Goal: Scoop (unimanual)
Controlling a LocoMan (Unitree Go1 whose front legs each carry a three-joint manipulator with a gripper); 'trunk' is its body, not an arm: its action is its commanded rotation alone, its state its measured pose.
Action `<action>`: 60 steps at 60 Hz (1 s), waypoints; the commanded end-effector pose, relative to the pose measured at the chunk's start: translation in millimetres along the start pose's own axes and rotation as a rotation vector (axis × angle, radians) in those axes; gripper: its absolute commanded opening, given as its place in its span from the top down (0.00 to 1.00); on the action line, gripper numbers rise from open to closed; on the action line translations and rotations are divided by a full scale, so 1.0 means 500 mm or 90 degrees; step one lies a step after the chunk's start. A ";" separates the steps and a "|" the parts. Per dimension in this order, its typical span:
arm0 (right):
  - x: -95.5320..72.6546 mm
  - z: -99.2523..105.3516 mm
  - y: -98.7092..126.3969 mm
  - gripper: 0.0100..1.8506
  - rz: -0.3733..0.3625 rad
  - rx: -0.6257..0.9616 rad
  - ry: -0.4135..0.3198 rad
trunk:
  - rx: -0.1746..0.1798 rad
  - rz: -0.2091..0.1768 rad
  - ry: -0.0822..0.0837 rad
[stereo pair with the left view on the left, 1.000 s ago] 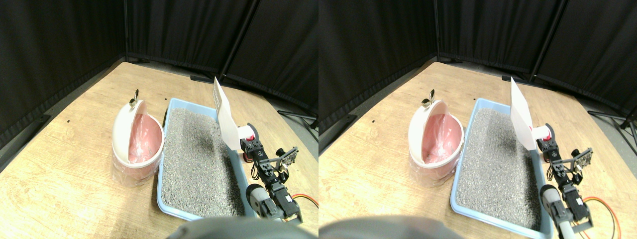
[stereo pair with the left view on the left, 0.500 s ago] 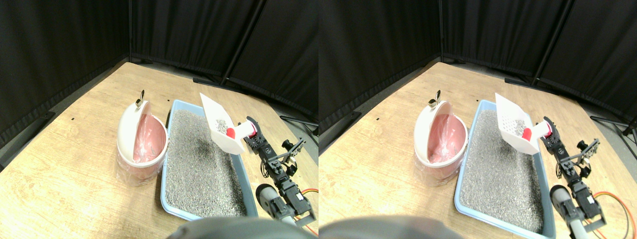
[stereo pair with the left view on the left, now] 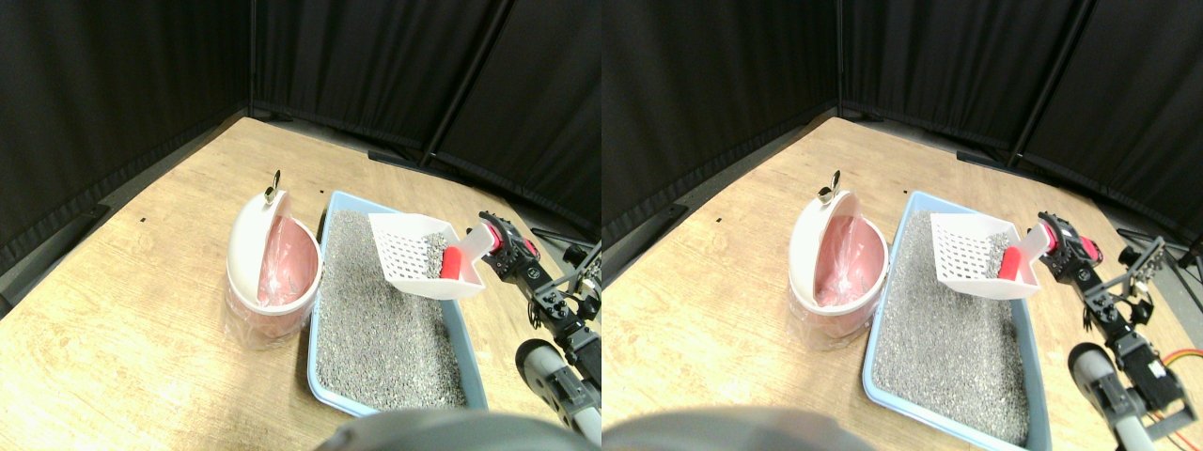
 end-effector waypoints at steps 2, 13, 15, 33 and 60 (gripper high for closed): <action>0.000 0.021 0.016 0.98 0.023 -0.053 -0.020 | -0.005 0.018 0.008; 0.008 0.017 0.026 0.98 0.028 -0.083 -0.012 | -0.007 0.023 0.006; 0.009 0.015 0.026 0.98 0.033 -0.080 -0.011 | -0.006 0.024 0.006; 0.015 0.013 0.029 0.98 0.031 -0.075 -0.008 | -0.007 0.029 0.003; 0.028 0.016 0.050 0.98 0.066 -0.101 -0.002 | -0.020 0.058 0.002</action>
